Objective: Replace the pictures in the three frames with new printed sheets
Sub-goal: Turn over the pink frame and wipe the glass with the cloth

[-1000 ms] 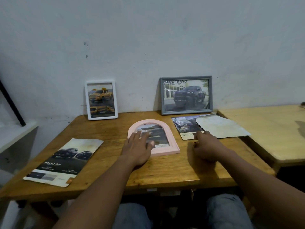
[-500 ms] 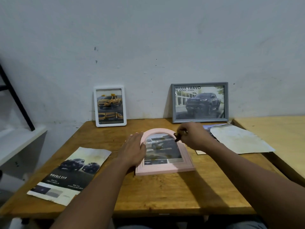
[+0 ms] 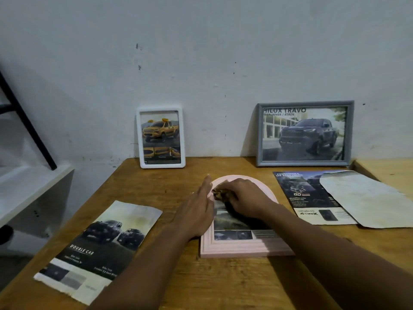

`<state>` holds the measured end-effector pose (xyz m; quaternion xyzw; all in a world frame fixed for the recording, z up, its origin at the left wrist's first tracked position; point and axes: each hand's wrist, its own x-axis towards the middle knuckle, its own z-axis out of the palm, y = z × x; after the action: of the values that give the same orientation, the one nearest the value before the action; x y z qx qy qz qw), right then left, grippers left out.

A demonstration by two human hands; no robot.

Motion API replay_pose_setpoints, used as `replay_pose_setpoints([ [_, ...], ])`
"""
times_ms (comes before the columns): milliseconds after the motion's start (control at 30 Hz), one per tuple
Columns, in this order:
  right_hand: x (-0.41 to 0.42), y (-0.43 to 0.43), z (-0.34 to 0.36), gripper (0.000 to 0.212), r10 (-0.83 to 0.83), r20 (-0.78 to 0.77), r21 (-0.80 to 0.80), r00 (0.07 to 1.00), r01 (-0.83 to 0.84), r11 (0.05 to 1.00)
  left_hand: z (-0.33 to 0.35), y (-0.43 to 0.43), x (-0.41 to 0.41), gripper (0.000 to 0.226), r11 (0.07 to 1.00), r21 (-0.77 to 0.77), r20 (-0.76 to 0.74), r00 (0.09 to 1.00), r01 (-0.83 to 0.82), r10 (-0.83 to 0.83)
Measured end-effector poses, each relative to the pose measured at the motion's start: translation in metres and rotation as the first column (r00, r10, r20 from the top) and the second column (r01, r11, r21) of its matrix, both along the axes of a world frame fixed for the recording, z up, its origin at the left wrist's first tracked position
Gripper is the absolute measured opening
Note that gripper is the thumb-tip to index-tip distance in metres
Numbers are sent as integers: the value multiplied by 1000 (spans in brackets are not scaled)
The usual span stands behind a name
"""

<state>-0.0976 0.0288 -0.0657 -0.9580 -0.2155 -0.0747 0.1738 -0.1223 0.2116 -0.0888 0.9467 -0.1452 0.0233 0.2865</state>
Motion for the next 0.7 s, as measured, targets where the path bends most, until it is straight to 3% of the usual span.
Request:
replay_pose_setpoints([
  [167, -1, -6, 6, 42, 55, 7, -147, 998, -54, 988, 4, -1, 0, 68, 991, 129, 5, 1000, 20, -21],
  [400, 3, -23, 8, 48, -18, 85, -406, 996, 51, 912, 8, -4, -1, 67, 988, 155, 10, 1000, -2, 1],
  [600, -30, -21, 3, 32, -306, 138, -346, 942, 335, 876, 4, -5, 1, 65, 991, 130, 11, 999, -35, 34],
  [700, -43, 2, -3, 29, -409, 95, -254, 908, 419, 872, 4, -4, 1, 64, 994, 104, 7, 999, -42, 41],
])
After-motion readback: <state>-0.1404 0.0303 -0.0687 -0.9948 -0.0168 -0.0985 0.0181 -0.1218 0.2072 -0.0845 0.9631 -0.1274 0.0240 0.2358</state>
